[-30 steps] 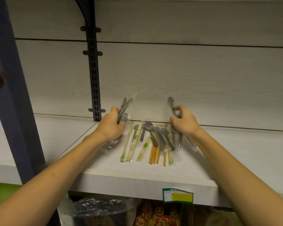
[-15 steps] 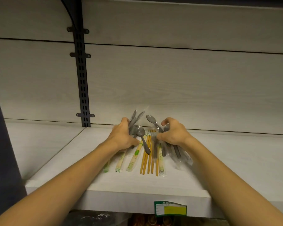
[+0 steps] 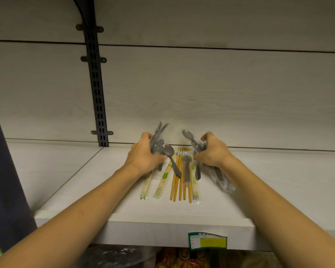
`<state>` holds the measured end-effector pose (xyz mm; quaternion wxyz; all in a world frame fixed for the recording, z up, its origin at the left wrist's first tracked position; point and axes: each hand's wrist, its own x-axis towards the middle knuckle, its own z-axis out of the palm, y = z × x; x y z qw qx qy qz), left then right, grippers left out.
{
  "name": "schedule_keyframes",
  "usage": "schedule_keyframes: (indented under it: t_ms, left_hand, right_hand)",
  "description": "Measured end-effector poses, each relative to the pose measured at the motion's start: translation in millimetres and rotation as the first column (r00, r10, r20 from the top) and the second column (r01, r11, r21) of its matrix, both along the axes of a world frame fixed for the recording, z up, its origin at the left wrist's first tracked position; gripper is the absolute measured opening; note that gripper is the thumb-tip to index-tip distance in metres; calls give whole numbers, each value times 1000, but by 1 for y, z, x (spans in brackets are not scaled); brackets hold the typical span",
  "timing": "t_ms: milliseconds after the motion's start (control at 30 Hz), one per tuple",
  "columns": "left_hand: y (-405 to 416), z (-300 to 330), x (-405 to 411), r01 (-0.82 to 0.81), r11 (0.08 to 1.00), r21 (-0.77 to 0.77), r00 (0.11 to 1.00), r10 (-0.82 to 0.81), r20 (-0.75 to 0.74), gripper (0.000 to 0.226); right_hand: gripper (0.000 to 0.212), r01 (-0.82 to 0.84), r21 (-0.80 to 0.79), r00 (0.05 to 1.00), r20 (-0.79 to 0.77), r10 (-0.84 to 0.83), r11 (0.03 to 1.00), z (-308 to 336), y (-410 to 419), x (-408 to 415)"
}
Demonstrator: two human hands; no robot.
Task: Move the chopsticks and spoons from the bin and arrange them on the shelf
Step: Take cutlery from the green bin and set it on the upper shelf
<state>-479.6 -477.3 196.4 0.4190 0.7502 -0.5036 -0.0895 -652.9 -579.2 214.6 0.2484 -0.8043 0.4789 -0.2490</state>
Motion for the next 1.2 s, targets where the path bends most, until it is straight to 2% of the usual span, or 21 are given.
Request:
schedule_keyframes:
  t_ms: [133,400,533,633,800,900,1067,1200]
  left_hand:
    - [-4,-3,-5,3,995,100,993,-15,115,70]
    - [-3,-3,-1,-88,989,115,985,69,157,61]
    - [-4,1,-6,-153,975,160,969,117,216,50]
    - [-4,3,-9,-172,972,161,956,125,264,48]
    - [-4,2,-10,-169,984,63,968,153,198,43]
    - [-1,3,-10,-143,989,-29,980,146,132,38]
    - [6,8,-3,-125,976,-179,992,123,-20,33]
    - [14,12,8,-125,978,-168,991,131,28,29]
  right_hand:
    - [58,22,-11,990,-140,-24,1000,-3,2,0]
    - [45,105,34,963,-255,-93,994,1,3,-1]
    - [43,100,57,962,-260,-82,993,2,3,-2]
    - [42,94,68,982,-172,-81,993,4,1,-6]
    - [42,26,21,996,86,-28,999,2,3,-3]
    - [44,-23,24,987,163,19,999,1,6,3]
    - [66,-153,49,986,73,150,987,-2,20,8]
    - [70,-134,60,990,-44,137,989,-3,22,14]
